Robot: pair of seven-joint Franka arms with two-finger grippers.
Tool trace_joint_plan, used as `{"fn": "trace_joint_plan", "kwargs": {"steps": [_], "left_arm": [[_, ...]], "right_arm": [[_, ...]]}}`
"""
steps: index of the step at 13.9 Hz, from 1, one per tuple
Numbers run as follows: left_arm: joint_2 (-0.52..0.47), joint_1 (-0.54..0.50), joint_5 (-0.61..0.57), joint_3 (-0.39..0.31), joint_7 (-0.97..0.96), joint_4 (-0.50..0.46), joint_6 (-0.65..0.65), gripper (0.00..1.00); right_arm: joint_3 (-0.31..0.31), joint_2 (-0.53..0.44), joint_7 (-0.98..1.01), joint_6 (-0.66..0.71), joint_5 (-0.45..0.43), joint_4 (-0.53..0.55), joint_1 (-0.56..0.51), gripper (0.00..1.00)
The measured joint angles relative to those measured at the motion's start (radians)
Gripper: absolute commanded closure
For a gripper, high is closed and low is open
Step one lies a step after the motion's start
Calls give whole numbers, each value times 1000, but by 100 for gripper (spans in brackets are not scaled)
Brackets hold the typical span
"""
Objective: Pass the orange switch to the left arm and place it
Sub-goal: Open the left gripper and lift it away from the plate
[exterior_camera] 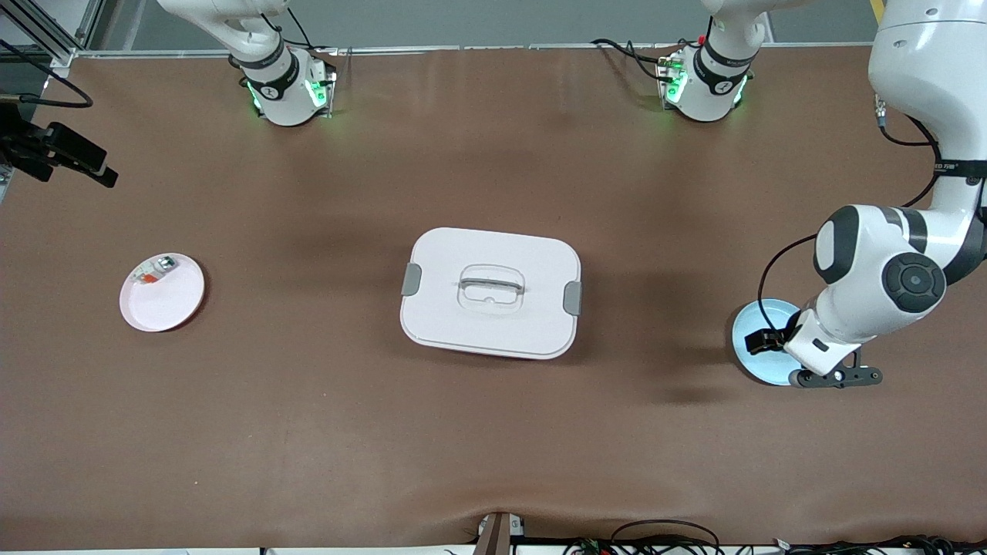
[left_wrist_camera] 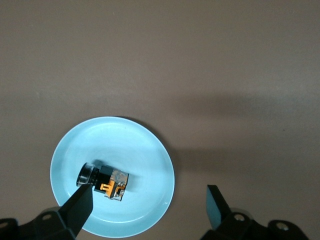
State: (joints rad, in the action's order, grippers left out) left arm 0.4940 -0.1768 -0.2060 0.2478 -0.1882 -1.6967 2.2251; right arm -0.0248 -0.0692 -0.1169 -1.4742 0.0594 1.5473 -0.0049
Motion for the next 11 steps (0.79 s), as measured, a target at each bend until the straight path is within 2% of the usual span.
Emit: {"fn": "trace_joint_plan", "kwargs": {"steps": [7, 11], "left_arm": [[-105, -3, 2, 0, 0, 10, -105, 0], [-193, -4, 73, 0, 7, 14, -202, 0]], "right_arm": [[0, 0, 1, -1, -6, 3, 0, 0], [2, 0, 21, -2, -47, 3, 1, 0]]}}
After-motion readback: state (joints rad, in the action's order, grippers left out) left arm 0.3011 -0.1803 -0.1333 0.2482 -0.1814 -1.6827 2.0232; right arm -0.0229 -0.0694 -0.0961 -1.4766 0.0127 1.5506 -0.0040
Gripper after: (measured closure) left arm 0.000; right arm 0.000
